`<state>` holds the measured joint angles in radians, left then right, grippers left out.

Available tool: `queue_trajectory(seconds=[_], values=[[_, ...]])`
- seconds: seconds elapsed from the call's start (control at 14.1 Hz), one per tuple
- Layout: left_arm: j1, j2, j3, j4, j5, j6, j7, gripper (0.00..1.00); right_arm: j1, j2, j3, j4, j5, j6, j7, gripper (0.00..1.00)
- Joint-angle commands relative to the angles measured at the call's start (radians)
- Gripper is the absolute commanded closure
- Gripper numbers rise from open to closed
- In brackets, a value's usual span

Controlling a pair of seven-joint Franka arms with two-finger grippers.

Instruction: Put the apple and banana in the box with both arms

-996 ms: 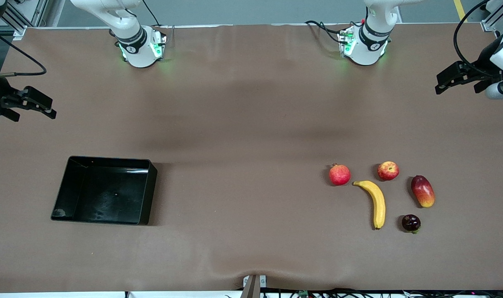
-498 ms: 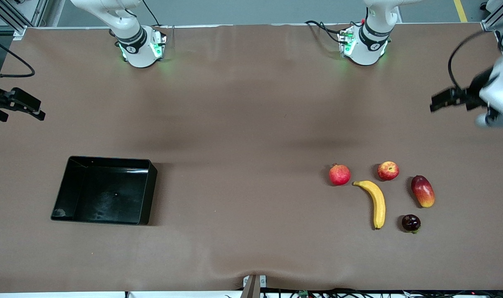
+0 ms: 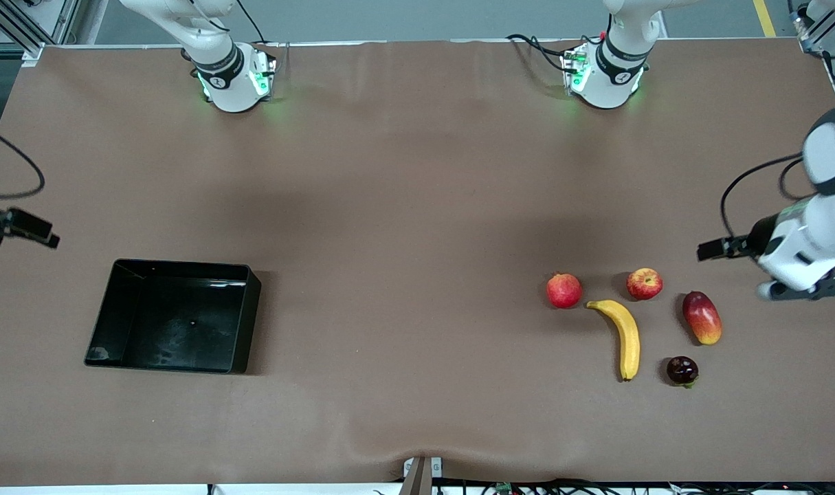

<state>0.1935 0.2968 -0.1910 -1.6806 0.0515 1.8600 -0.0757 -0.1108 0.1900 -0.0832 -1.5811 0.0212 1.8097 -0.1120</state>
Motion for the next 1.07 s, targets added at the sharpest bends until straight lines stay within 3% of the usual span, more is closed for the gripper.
queue_trajectory(seconds=[0.0,0.21,0.57,1.0], values=[[0.004,0.019,-0.004,-0.131,0.016,0.199,0.002,0.0,-0.05,0.103,0.011,0.032,-0.006,0.069,-0.024,0.0],[-0.003,0.068,-0.002,-0.208,0.018,0.347,-0.003,0.0,-0.061,0.182,0.011,0.024,-0.006,0.141,-0.072,0.0],[-0.006,0.151,-0.005,-0.205,0.071,0.375,-0.007,0.0,-0.131,0.316,0.013,-0.043,0.0,0.359,-0.199,0.0],[-0.011,0.228,-0.015,-0.195,0.06,0.433,-0.021,0.0,-0.127,0.413,0.017,-0.056,0.048,0.395,-0.199,0.0]])
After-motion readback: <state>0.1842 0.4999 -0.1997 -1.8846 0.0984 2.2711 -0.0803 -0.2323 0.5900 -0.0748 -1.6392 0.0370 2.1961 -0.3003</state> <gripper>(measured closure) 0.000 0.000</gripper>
